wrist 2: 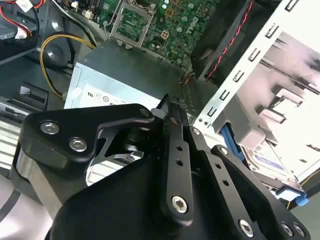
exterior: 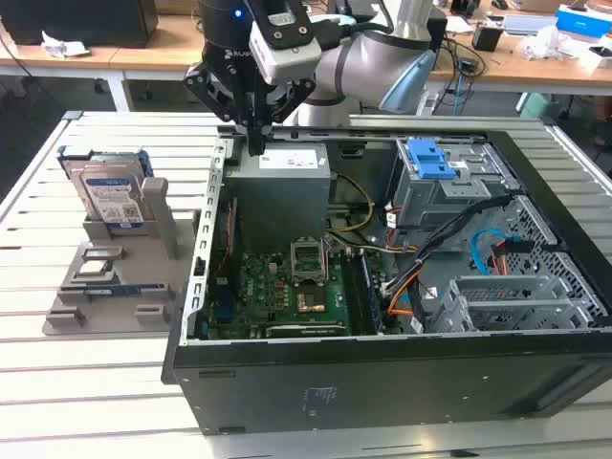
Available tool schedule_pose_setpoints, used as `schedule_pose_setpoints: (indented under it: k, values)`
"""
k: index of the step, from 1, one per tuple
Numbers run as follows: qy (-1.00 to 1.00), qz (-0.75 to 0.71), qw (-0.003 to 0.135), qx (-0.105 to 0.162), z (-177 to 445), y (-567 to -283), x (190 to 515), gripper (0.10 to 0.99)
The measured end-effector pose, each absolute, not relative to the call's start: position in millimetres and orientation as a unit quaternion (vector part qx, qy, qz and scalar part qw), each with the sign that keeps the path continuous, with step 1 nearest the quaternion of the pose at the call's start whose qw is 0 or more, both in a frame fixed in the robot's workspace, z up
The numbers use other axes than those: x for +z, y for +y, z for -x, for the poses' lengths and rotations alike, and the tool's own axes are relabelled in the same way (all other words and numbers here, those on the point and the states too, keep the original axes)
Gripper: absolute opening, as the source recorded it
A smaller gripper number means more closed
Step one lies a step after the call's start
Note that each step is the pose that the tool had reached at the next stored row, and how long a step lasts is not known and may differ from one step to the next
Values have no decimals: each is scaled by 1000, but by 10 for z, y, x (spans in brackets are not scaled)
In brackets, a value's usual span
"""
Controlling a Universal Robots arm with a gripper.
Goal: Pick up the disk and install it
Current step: 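Reach for the disk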
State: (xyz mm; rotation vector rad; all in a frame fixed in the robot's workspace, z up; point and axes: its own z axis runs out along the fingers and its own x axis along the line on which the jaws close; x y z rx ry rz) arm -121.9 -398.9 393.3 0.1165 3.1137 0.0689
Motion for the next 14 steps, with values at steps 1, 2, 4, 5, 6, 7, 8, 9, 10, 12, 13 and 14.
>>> schedule_pose_setpoints:
  k: [1,2,4,5,6,7,8,9,10,12,13,14]
  values:
    - [999,-37,13,22,1247,-3989,3933,106]
    - [999,-37,12,22,1331,-3989,3933,106]
    - [999,-37,12,22,1404,-3988,3933,106]
    - [999,-37,12,22,1431,-3988,3933,106]
    - [999,-37,12,22,1450,-3988,3933,106]
    - [999,-37,12,22,1488,-3988,3933,106]
    - [999,-37,12,22,1521,-3989,3933,106]
    - [999,-37,12,22,1541,-3989,3933,106]
    - [999,-37,12,22,1576,-3989,3933,106]
    - [999,-37,13,22,1617,-3989,3933,106]
    - [999,-37,12,22,1672,-3988,3933,106]
    - [999,-37,12,22,1736,-3989,3933,106]
